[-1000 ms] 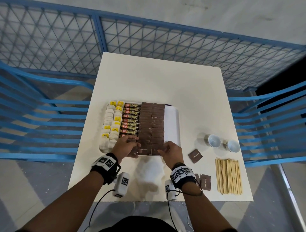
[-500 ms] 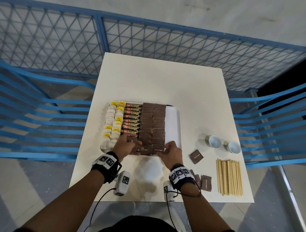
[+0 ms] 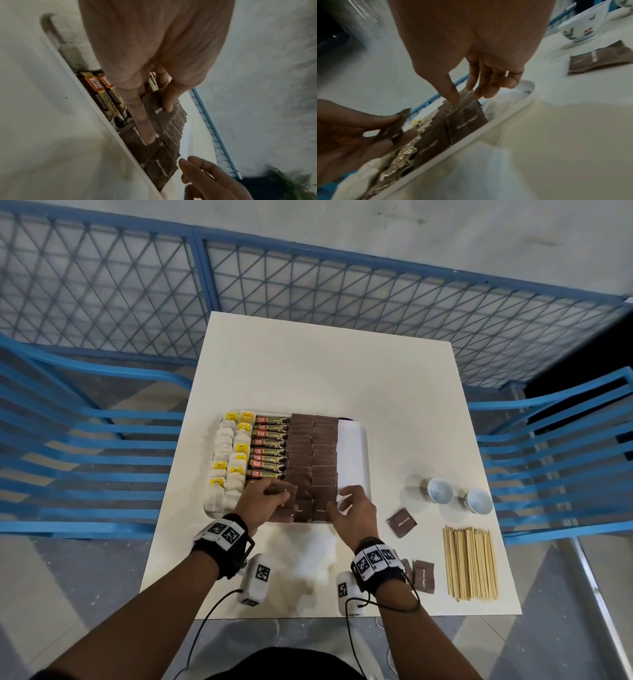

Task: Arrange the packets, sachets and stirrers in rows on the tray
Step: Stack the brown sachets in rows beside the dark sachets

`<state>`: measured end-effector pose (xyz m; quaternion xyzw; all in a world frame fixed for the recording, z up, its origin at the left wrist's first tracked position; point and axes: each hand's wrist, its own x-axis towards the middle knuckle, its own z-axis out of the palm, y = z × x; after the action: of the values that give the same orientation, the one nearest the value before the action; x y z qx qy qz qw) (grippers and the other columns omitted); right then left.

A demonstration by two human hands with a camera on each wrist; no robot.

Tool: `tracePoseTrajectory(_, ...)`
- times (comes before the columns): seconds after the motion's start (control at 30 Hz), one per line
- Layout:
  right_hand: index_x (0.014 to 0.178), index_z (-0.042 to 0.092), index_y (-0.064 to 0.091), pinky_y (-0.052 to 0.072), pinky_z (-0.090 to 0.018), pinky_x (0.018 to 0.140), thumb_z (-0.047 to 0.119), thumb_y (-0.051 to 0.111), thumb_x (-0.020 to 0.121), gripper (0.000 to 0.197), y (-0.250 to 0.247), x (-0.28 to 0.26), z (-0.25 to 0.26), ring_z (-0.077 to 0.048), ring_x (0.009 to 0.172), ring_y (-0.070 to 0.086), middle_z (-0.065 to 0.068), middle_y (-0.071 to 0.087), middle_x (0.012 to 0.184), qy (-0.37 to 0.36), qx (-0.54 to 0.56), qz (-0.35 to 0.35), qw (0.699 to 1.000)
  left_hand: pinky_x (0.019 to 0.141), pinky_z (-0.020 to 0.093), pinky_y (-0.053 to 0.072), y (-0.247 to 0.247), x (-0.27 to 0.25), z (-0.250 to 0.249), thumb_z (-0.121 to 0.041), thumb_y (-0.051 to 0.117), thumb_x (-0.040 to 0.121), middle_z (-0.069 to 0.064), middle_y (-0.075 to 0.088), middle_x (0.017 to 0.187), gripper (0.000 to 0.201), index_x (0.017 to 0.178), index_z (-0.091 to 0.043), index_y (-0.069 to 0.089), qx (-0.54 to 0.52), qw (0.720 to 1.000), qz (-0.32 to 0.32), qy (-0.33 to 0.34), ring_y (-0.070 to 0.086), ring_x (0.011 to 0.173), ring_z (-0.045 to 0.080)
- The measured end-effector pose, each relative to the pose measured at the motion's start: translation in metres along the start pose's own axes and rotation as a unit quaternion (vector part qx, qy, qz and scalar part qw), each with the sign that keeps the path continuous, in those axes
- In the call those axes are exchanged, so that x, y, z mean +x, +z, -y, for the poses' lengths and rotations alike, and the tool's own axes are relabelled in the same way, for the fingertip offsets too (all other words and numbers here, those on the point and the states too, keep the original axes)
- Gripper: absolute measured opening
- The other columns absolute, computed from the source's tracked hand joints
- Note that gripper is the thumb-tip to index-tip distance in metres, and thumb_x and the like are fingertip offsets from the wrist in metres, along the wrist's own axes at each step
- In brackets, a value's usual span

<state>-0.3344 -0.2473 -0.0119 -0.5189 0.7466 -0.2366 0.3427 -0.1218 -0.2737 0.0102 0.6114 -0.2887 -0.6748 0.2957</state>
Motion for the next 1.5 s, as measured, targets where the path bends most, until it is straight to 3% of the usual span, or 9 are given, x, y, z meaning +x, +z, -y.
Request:
tracePoseTrajectory(0.27, 0.103, 0.022, 0.072, 0.045, -0.015, 0.068, 0.037, 0.078, 0.082, 0.026, 0.019, 0.003, 0.027, -0.005, 0.080, 0.064, 0.012, 0.070, 0.088, -0.045, -0.014, 0.142, 0.989, 0.063, 0.041, 0.064, 0.002, -0.001, -0.001, -0.011, 0.075, 0.090, 0.014, 0.075, 0.095, 0.008, 0.097, -0.009, 0.071, 0.023, 0.999, -0.034, 0.020, 0.074, 0.087, 0.026)
tracePoseTrajectory(0.5, 0.078, 0.025, 0.068, 0.062, -0.038, 0.071, 0.026, 0.083, 0.079, 0.015, 0.024, 0.005, 0.026, -0.015, 0.069, 0.072, 0.003, 0.075, 0.077, 0.013, 0.084, 0.104, 0.991, 0.069, 0.040, 0.064, 0.000, -0.002, 0.004, 0.002, 0.075, 0.086, 0.018, 0.075, 0.104, 0.027, 0.112, -0.001, 0.068, -0.023, 1.000, 0.014, 0.016, 0.076, 0.088, 0.026)
tracePoseTrajectory(0.7, 0.103, 0.025, 0.071, 0.057, -0.025, 0.078, 0.031, 0.079, 0.083, 0.021, 0.017, 0.006, 0.032, -0.008, 0.086, 0.070, 0.009, 0.074, 0.093, -0.036, 0.062, 0.134, 0.988, 0.069, 0.039, 0.063, 0.001, -0.001, 0.008, 0.007, 0.070, 0.088, 0.014, 0.075, 0.097, 0.021, 0.105, -0.004, 0.071, 0.033, 0.998, 0.026, 0.042, 0.075, 0.086, 0.029)
tracePoseTrajectory(0.83, 0.097, 0.022, 0.074, 0.057, -0.025, 0.079, 0.021, 0.081, 0.082, 0.017, 0.008, 0.012, 0.038, -0.010, 0.084, 0.070, 0.009, 0.073, 0.087, -0.046, 0.052, 0.122, 0.990, 0.068, 0.029, 0.061, 0.002, -0.001, 0.007, 0.012, 0.070, 0.085, 0.008, 0.077, 0.090, 0.025, 0.101, -0.007, 0.073, 0.038, 0.997, 0.039, 0.048, 0.075, 0.084, 0.022)
tracePoseTrajectory(1.0, 0.098, 0.020, 0.074, 0.059, -0.031, 0.083, 0.024, 0.083, 0.079, 0.022, 0.004, 0.017, 0.033, -0.012, 0.088, 0.071, 0.005, 0.075, 0.096, -0.021, 0.024, 0.136, 0.990, 0.070, 0.034, 0.061, 0.000, 0.003, 0.006, 0.012, 0.075, 0.080, 0.010, 0.076, 0.088, 0.031, 0.104, -0.006, 0.071, 0.057, 0.996, 0.018, 0.061, 0.072, 0.083, 0.025)
tracePoseTrajectory(1.2, 0.080, 0.026, 0.070, 0.048, -0.011, 0.059, 0.017, 0.083, 0.078, 0.016, -0.015, 0.017, 0.015, -0.002, 0.063, 0.067, 0.003, 0.073, 0.070, 0.035, 0.044, 0.084, 0.995, 0.063, 0.032, 0.058, -0.004, 0.006, 0.007, 0.002, 0.066, 0.093, 0.017, 0.076, 0.090, 0.015, 0.106, -0.004, 0.069, 0.051, 0.996, -0.027, 0.068, 0.071, 0.073, 0.024)
tracePoseTrajectory(1.3, 0.083, 0.023, 0.072, 0.051, -0.014, 0.065, 0.024, 0.087, 0.073, 0.018, -0.012, 0.012, -0.003, -0.010, 0.069, 0.070, 0.002, 0.074, 0.072, 0.068, 0.030, 0.041, 0.996, 0.065, 0.035, 0.056, -0.007, 0.006, 0.009, -0.001, 0.060, 0.097, 0.012, 0.077, 0.087, 0.013, 0.105, -0.007, 0.069, 0.070, 0.995, -0.037, 0.063, 0.071, 0.074, 0.023)
tracePoseTrajectory(1.4, 0.082, 0.023, 0.068, 0.044, -0.006, 0.059, 0.020, 0.087, 0.074, 0.021, -0.005, 0.005, -0.007, -0.002, 0.064, 0.063, 0.006, 0.068, 0.070, 0.087, 0.012, 0.048, 0.995, 0.066, 0.036, 0.054, -0.009, 0.007, 0.010, -0.001, 0.058, 0.098, 0.008, 0.077, 0.084, 0.015, 0.104, -0.008, 0.069, 0.078, 0.995, -0.037, 0.053, 0.072, 0.074, 0.022)
tracePoseTrajectory(1.5, 0.077, 0.023, 0.066, 0.051, -0.025, 0.071, 0.029, 0.085, 0.075, 0.021, 0.001, 0.003, -0.007, -0.013, 0.073, 0.064, 0.006, 0.067, 0.073, 0.066, -0.047, 0.040, 0.996, 0.065, 0.035, 0.054, -0.009, 0.007, 0.009, -0.001, 0.056, 0.099, 0.006, 0.077, 0.083, 0.016, 0.104, -0.008, 0.069, 0.083, 0.995, -0.038, 0.048, 0.072, 0.073, 0.021)
